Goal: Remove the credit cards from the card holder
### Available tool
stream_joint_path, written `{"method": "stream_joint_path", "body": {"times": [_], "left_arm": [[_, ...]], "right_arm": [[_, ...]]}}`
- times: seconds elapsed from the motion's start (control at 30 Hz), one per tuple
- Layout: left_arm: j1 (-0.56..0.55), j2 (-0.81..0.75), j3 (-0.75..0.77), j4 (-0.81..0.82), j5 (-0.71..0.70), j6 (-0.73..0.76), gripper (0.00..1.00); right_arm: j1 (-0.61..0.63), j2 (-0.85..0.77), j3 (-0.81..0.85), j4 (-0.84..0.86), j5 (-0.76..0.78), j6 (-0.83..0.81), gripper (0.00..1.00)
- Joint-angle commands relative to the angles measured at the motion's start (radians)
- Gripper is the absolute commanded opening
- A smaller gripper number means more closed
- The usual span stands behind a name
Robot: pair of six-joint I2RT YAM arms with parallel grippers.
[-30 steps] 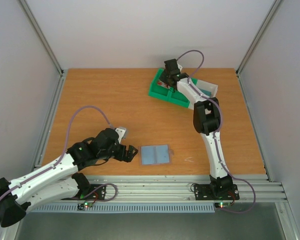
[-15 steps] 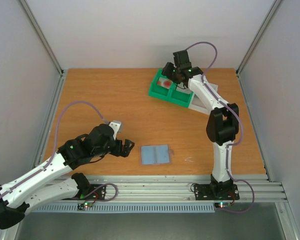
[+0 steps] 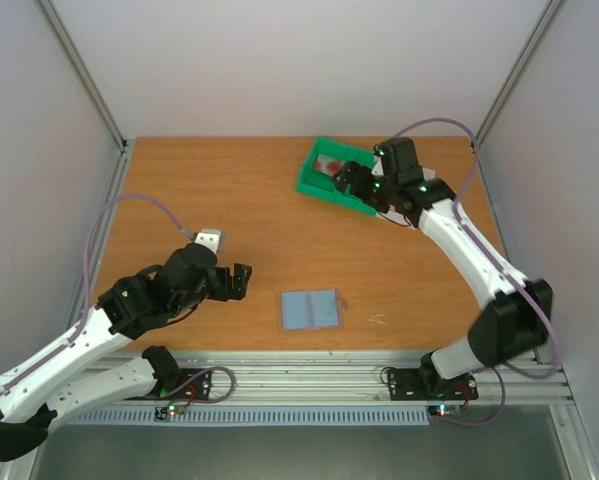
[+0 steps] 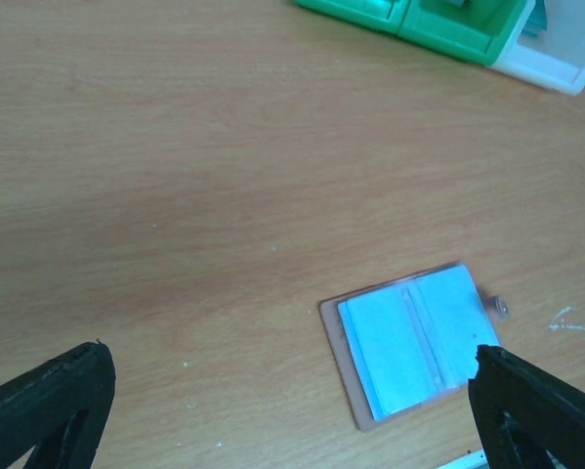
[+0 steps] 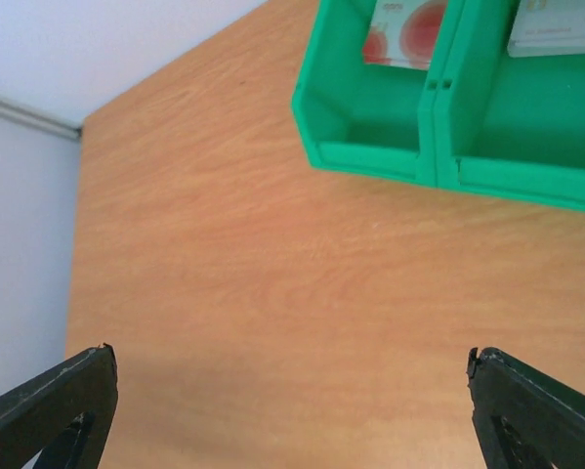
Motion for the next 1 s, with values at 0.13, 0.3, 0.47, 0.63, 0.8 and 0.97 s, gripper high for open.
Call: {"method": "stream_joint_path", "body": {"times": [0.13, 0.3, 0.47, 0.63, 0.8, 0.97], "left_arm": [[-0.001, -0.009, 0.076, 0.000, -0.064, -0.005, 0.99], [-0.001, -0.011, 0.124, -0.019, -0.126, 0.010, 0.99], [-0.001, -0.016, 0.172, -0.025, -0.158, 0.084, 1.00], [-0.001, -0.059, 0.148, 0.040, -0.105, 0.130, 0.99], [-0.001, -0.141, 0.061, 0.134, -0.041, 0.155, 0.99], [-0.001, -0.183, -0.006, 0.158, -0.054, 0.160, 0.99]], "right_arm": [[0.071, -0.356, -0.203, -0.133, -0.064, -0.100, 0.99], [0.081, -0.516, -0.270, -0.215, -0.086, -0.119, 0.98], [0.081, -0.671, -0.309, -0.272, -0.081, -0.114, 0.98], [0.081, -0.801, -0.387, -0.285, -0.056, -0.106, 0.99], [0.081, -0.871, -0.437, -0.287, -0.078, -0.083, 0.99], [0.081, -0.936, -0.508, -0.242, -0.097, -0.042, 0.98]]}}
